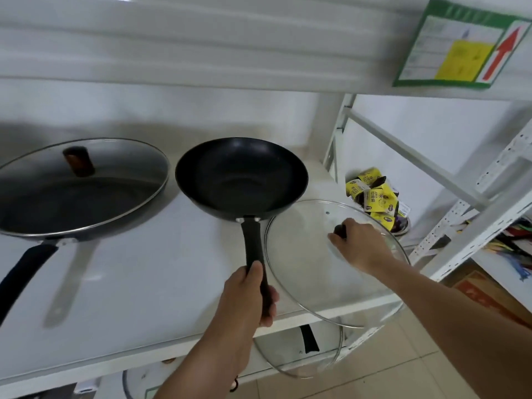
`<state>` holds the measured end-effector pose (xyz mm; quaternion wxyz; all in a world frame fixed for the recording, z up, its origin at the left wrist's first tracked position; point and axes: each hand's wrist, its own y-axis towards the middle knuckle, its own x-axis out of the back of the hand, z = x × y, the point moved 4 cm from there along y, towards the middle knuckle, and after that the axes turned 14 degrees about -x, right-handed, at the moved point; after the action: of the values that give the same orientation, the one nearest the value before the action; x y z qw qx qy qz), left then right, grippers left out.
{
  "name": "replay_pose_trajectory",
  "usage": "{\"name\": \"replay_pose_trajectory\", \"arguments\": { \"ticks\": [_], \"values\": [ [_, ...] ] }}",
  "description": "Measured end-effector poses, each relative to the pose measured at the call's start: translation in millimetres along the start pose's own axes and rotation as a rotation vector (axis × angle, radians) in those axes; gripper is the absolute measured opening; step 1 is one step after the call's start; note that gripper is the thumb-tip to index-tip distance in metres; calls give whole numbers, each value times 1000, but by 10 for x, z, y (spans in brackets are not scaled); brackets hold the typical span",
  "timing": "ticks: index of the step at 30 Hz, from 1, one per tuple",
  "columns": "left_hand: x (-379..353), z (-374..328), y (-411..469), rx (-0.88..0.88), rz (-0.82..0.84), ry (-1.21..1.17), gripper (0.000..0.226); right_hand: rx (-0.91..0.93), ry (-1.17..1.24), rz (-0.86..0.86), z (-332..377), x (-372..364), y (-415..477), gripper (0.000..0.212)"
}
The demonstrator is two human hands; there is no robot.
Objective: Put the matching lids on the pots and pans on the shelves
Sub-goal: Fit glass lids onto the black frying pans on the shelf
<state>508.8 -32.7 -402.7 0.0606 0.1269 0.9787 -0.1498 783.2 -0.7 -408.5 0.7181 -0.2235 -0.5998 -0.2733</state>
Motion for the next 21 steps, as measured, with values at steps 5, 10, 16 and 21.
{"name": "replay_pose_trajectory", "arguments": {
  "ticks": [5,10,16,21],
  "values": [
    [0,-44,-65,-87,2,159,39,68,56,-3,-121,38,-281,40],
    [1,-86,6,-96,-8,219,42,87,204,17,-342,200,-698,36],
    [-25,-20,0,-63,-5,62,37,66,339,-41,-409,709,-844,36],
    [-66,34,36,-142,-65,102,37,117,401,-101,275,1195,-475,48]
  ]
}}
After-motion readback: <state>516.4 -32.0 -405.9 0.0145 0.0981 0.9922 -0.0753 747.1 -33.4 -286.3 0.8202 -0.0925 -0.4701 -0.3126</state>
